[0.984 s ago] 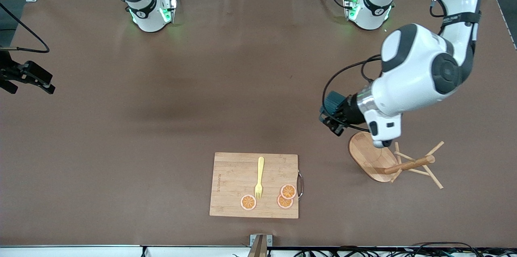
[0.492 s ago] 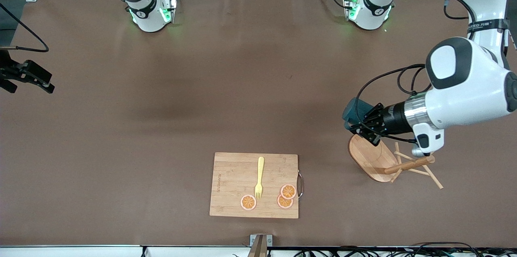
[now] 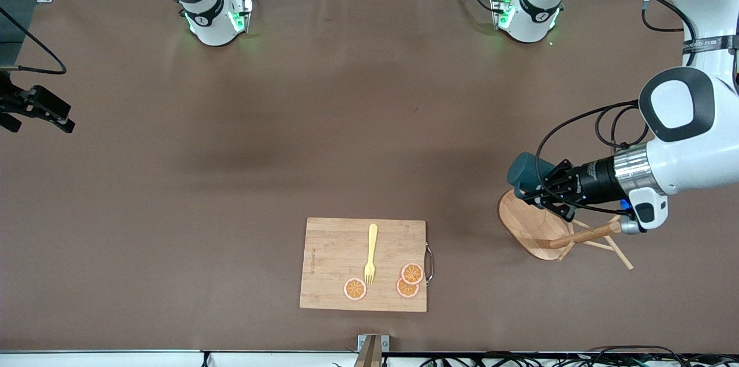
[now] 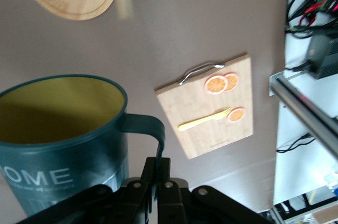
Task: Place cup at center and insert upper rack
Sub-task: 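Bring the mug handle up to a peg of the wooden mug tree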
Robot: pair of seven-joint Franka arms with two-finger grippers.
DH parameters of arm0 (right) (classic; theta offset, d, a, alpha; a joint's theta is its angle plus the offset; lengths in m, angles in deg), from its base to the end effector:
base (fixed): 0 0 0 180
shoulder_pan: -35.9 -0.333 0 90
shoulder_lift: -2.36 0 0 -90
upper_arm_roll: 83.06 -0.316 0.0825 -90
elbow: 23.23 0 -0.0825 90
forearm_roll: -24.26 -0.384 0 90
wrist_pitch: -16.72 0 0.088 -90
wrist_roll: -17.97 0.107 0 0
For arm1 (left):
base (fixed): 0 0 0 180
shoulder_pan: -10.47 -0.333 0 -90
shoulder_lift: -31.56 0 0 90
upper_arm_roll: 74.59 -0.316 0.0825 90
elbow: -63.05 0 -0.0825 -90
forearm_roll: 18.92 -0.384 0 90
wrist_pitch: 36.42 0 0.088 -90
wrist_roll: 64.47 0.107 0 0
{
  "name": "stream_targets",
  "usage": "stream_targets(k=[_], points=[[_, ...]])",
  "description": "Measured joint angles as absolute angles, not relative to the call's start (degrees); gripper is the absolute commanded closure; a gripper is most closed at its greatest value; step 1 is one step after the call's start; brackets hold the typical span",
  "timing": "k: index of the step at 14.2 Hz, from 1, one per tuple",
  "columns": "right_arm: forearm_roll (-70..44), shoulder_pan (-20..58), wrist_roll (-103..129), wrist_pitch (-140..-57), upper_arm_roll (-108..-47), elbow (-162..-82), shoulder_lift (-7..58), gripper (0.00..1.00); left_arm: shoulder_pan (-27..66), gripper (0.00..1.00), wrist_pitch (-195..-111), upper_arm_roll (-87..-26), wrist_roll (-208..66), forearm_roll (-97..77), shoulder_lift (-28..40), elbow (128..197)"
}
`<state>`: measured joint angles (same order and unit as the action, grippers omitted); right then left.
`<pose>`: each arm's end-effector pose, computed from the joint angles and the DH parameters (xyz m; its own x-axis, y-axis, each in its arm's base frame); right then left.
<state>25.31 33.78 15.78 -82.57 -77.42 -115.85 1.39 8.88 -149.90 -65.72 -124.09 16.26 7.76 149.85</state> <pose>0.5636 -0.0368 0.6274 0.9910 -0.0199 0.1321 -0.0230 -0.9995 0.0217 0.6805 -0.1076 0.4444 0.4072 0.7487 -0.5231 0.9122 -0.3044 0.2744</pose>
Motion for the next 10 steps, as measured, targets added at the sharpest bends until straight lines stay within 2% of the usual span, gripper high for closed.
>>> stream_targets(k=[3,10], points=[[25.3,33.8,15.8,-82.3,-77.4,-115.8,1.4,0.00,8.7,1.00,-154.2,-65.7,-123.8,18.2,6.2,149.9],[25.3,34.5,15.9,-79.8,-77.3,-115.8,0.4,0.00,7.5,1.00,-156.6,-65.7,-121.8,18.6,5.1,149.9]])
